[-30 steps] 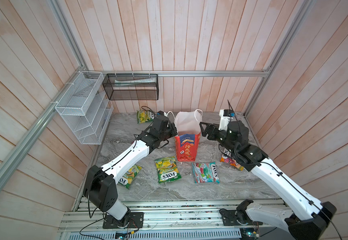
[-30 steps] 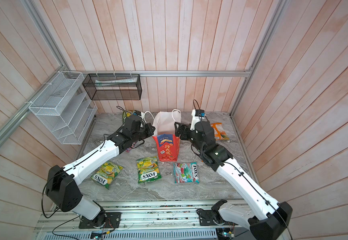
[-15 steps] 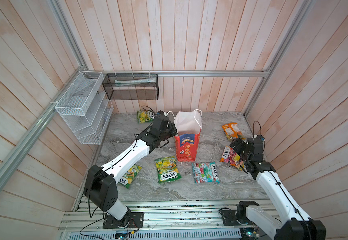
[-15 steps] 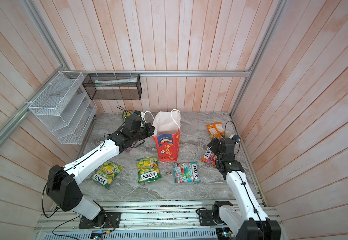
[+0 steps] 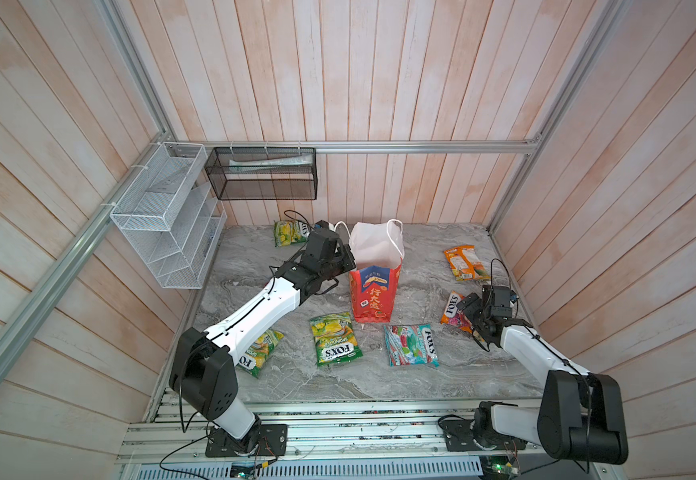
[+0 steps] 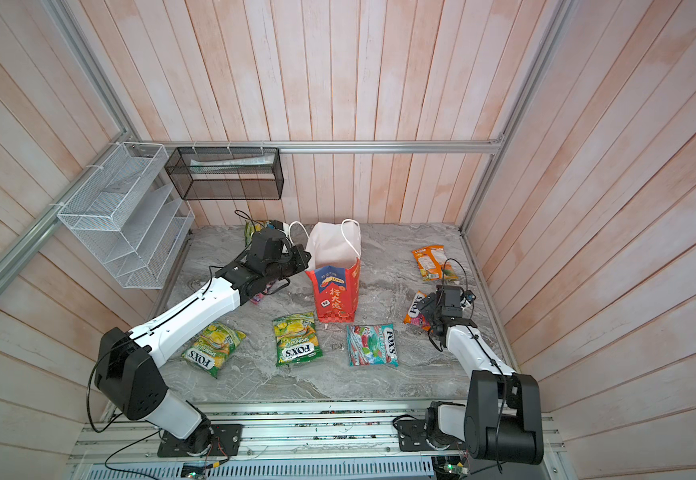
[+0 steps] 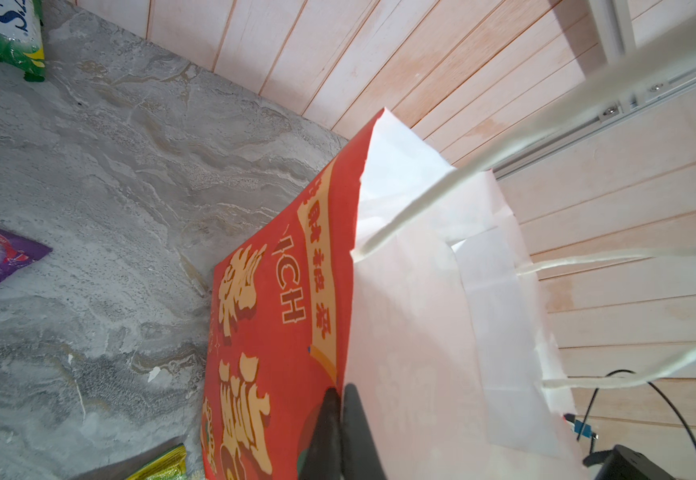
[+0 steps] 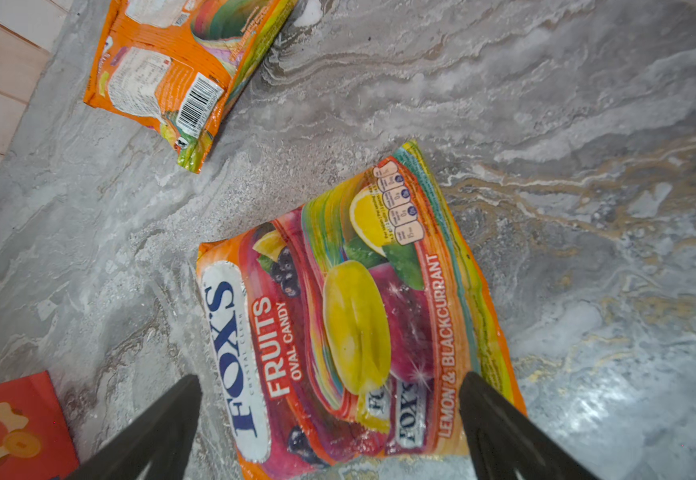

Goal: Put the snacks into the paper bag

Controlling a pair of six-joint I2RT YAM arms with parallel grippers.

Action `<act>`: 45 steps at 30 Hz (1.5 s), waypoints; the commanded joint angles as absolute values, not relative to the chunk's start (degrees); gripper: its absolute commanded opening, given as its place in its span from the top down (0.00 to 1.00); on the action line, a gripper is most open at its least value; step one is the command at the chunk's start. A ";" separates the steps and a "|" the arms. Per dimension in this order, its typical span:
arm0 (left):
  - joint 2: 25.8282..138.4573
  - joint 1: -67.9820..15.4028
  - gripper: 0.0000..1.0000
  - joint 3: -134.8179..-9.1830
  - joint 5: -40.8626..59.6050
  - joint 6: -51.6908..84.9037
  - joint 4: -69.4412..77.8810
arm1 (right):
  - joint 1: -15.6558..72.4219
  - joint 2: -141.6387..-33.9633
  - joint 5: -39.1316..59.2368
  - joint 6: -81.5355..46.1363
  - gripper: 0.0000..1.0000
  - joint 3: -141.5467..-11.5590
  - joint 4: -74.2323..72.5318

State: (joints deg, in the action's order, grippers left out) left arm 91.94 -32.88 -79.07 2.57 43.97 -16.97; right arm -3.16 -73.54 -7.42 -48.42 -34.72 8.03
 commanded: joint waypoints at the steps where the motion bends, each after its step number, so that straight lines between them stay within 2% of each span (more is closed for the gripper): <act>1: 92.66 -32.70 1.00 -80.22 2.46 42.97 -18.07 | -3.42 -76.52 -7.30 -49.09 0.02 -35.15 6.87; 12: 92.99 -32.59 1.00 -80.40 2.64 42.89 -18.03 | -3.34 -84.73 -1.79 -46.00 0.05 -37.94 5.50; 21: 92.29 -32.50 1.00 -80.29 2.81 42.89 -18.00 | -3.27 -87.01 -1.03 -45.02 0.17 -38.41 4.40; 32: 91.28 -32.44 1.00 -80.07 3.34 43.15 -17.87 | -3.28 -94.65 5.85 -42.73 0.45 -39.91 0.22; 39: 91.14 -32.47 1.00 -80.01 3.32 43.24 -17.89 | -3.27 -93.96 12.70 -41.22 0.85 -39.54 -1.98; 42: 91.27 -32.47 1.00 -80.18 3.93 43.24 -17.95 | -3.34 -91.66 14.14 -40.64 0.96 -39.16 -2.03; 45: 90.74 -32.44 1.00 -80.03 3.78 43.24 -17.89 | -3.31 -88.23 14.11 -39.72 1.00 -38.69 -1.81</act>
